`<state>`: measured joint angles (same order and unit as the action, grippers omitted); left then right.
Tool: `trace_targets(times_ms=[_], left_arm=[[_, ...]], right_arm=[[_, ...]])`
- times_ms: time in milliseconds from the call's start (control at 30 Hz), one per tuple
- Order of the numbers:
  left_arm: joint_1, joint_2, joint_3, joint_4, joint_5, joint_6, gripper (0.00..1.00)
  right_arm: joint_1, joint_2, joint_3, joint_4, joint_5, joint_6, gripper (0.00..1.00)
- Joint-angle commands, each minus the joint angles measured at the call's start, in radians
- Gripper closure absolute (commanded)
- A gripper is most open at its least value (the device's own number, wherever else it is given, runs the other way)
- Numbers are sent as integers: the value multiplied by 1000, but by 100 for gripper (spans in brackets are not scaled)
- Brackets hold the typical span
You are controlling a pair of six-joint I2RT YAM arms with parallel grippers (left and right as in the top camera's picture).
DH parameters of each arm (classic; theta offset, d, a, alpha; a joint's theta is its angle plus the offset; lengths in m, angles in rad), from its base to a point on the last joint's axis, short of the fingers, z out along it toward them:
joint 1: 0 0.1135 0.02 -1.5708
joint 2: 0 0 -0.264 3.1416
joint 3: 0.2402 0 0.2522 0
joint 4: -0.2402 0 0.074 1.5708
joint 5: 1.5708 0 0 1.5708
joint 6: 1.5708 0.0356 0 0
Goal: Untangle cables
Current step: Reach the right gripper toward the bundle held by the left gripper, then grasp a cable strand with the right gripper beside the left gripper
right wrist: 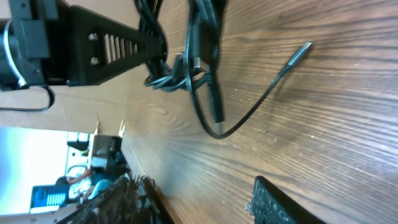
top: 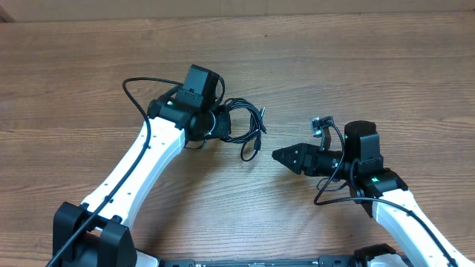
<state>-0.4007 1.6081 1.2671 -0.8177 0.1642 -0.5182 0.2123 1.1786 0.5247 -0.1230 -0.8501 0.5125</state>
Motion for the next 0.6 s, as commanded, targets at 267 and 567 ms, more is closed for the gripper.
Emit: trace_targets(times_ms=[267,567], left_arm=[[1,-27,26,11,254,319,96],[1,-27,26,32,255,409,96]], right_arm=[[57,0,18,55,113,14,40],[69,0,18,68,89,80,52]])
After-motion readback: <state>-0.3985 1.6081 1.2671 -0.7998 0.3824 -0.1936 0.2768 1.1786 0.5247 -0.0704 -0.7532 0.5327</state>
